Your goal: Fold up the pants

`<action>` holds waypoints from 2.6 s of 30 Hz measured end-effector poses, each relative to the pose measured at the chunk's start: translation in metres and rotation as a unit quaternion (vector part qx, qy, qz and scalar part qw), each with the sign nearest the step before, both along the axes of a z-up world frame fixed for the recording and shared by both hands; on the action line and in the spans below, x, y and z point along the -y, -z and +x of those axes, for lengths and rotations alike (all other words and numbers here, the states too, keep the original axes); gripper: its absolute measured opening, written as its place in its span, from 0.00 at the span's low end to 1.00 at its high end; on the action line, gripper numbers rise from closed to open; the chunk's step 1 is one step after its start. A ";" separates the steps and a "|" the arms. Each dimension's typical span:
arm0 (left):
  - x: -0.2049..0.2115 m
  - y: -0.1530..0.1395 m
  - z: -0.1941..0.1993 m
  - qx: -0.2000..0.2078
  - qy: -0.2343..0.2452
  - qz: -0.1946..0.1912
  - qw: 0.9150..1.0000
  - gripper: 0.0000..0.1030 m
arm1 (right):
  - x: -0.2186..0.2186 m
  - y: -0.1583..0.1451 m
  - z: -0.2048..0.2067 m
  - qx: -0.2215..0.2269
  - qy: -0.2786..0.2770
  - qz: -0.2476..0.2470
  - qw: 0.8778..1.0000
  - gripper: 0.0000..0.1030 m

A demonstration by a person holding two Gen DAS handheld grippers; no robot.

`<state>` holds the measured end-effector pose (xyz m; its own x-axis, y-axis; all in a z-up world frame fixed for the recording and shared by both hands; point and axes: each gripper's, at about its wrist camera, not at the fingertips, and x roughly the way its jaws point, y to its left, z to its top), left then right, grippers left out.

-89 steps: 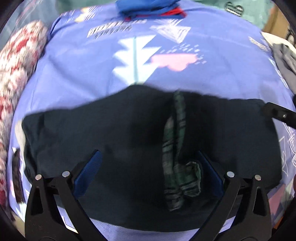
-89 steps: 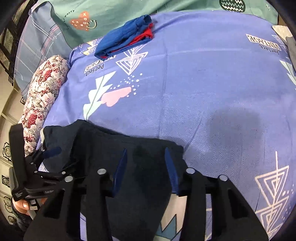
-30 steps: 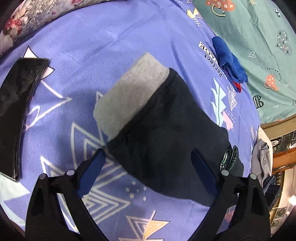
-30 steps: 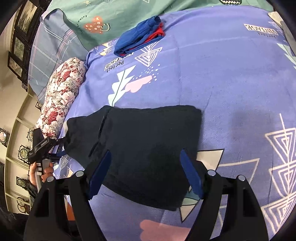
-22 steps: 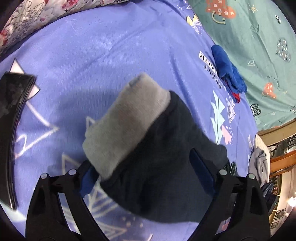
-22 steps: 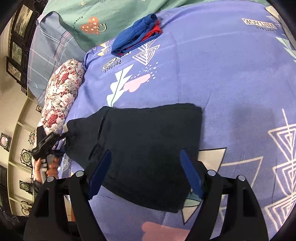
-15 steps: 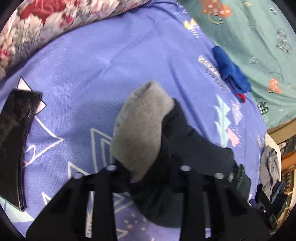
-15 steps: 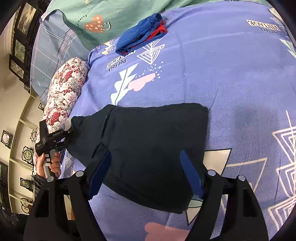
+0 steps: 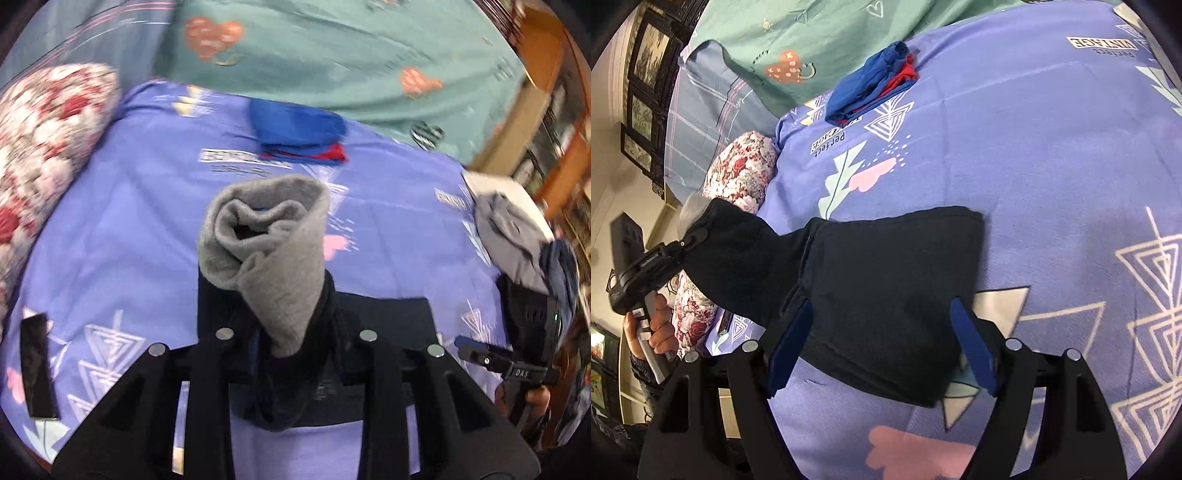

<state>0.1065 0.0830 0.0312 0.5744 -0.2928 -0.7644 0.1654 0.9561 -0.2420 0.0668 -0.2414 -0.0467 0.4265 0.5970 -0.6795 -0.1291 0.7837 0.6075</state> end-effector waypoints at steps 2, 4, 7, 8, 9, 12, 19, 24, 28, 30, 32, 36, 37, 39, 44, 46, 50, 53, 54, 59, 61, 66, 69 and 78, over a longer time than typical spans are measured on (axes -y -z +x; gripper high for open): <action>0.036 0.014 0.005 -0.015 0.038 0.014 0.999 0.49 | 0.007 -0.001 -0.002 0.003 0.004 0.002 1.000 0.75; 0.062 0.034 0.009 -0.042 0.070 0.000 0.997 0.83 | 0.012 -0.001 -0.004 0.002 0.008 0.002 1.000 0.75; 0.091 0.075 0.016 -0.099 0.100 -0.019 0.990 0.83 | 0.015 0.000 -0.007 -0.002 0.008 0.000 1.000 0.75; 0.096 0.085 0.016 -0.113 0.098 -0.010 0.989 0.83 | 0.016 -0.001 -0.007 -0.002 0.007 -0.002 1.000 0.75; 0.097 0.088 0.015 -0.112 0.093 -0.003 0.989 0.83 | 0.016 -0.001 -0.008 -0.002 0.005 -0.005 1.000 0.75; 0.088 0.074 0.008 -0.098 0.103 -0.017 0.990 0.84 | 0.018 -0.005 -0.009 0.003 0.002 -0.006 1.000 0.75; 0.019 0.030 -0.007 -0.033 0.035 -0.051 0.998 0.92 | 0.000 -0.010 0.006 0.007 -0.017 0.011 1.000 0.75; -0.028 0.050 -0.004 -0.040 -0.054 -0.036 0.997 0.93 | -0.030 -0.015 0.018 0.007 -0.044 0.013 0.999 0.84; -0.046 0.082 0.002 -0.084 -0.078 -0.030 0.993 0.93 | -0.050 -0.019 0.025 0.012 -0.058 -0.005 0.998 0.86; -0.046 0.093 0.003 -0.096 -0.079 -0.020 0.992 0.93 | -0.058 -0.018 0.030 0.008 -0.063 -0.008 0.998 0.86; -0.046 0.102 0.003 -0.102 -0.073 -0.012 0.992 0.93 | -0.068 -0.016 0.037 0.000 -0.068 -0.009 0.998 0.86; -0.044 0.113 0.001 -0.106 -0.064 -0.005 0.992 0.93 | -0.084 -0.009 0.050 -0.018 -0.061 -0.014 0.998 0.86; -0.043 0.115 0.002 -0.108 -0.063 -0.006 0.992 0.94 | -0.088 -0.007 0.053 -0.024 -0.063 -0.013 0.998 0.86; -0.046 0.118 0.004 -0.114 -0.061 -0.017 0.991 0.94 | -0.094 -0.001 0.059 -0.034 -0.068 -0.007 0.997 0.86; -0.051 0.123 0.006 -0.125 -0.063 -0.039 0.989 0.96 | -0.107 0.013 0.074 -0.071 -0.060 0.013 0.996 0.86; -0.051 0.123 0.005 -0.122 -0.062 -0.038 0.990 0.96 | -0.111 0.014 0.075 -0.076 -0.065 0.010 0.995 0.86; -0.053 0.125 0.005 -0.125 -0.064 -0.047 0.989 0.96 | -0.114 0.022 0.075 -0.093 -0.066 0.011 0.993 0.86; -0.052 0.127 0.005 -0.125 -0.064 -0.048 0.989 0.97 | -0.114 0.024 0.078 -0.098 -0.059 0.016 0.993 0.86; -0.051 0.127 0.005 -0.125 -0.064 -0.047 0.989 0.97 | -0.116 0.025 0.082 -0.099 -0.057 0.019 0.993 0.86; -0.053 0.128 0.005 -0.127 -0.069 -0.047 0.988 0.97 | -0.127 0.028 0.092 -0.101 -0.056 -0.004 0.993 0.46; -0.056 0.129 0.002 -0.132 -0.071 -0.057 0.987 0.97 | -0.126 0.022 0.086 -0.082 -0.059 -0.006 0.995 0.34; -0.053 0.121 -0.003 -0.122 -0.071 -0.034 0.989 0.97 | -0.135 -0.006 0.067 -0.008 -0.077 -0.028 0.997 0.28; -0.060 0.111 -0.008 -0.118 -0.084 -0.032 0.989 0.97 | -0.142 -0.022 0.065 0.026 -0.103 -0.010 0.994 0.27; -0.065 0.073 -0.030 -0.102 -0.095 -0.070 0.988 0.97 | -0.119 -0.072 0.046 0.074 -0.100 0.064 0.990 0.22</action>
